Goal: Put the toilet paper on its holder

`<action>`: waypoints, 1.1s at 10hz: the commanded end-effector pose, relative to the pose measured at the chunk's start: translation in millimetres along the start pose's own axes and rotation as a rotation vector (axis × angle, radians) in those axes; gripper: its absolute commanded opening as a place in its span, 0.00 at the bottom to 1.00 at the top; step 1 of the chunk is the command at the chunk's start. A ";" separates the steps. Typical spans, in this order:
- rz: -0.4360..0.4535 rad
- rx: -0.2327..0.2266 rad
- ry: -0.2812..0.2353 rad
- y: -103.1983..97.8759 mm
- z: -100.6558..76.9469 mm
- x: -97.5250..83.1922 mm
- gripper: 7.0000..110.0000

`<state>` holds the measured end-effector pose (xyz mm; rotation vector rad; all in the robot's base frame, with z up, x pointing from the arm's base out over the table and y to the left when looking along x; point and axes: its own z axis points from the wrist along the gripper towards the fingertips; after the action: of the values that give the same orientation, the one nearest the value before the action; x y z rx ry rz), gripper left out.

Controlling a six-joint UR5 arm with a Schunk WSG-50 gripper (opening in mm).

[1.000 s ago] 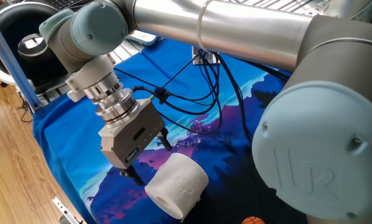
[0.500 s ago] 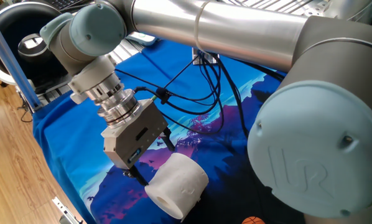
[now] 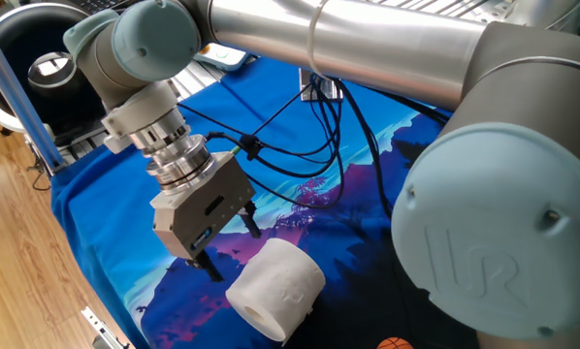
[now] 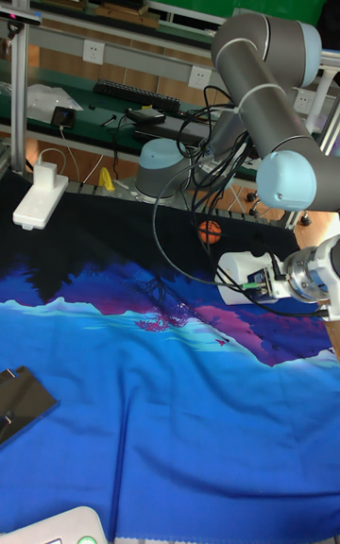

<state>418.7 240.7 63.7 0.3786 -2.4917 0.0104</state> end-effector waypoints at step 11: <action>-0.068 -0.056 -0.304 17.1 -16.0 -72.7 0.79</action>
<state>467.5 260.2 38.6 0.4664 -2.7112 -0.0611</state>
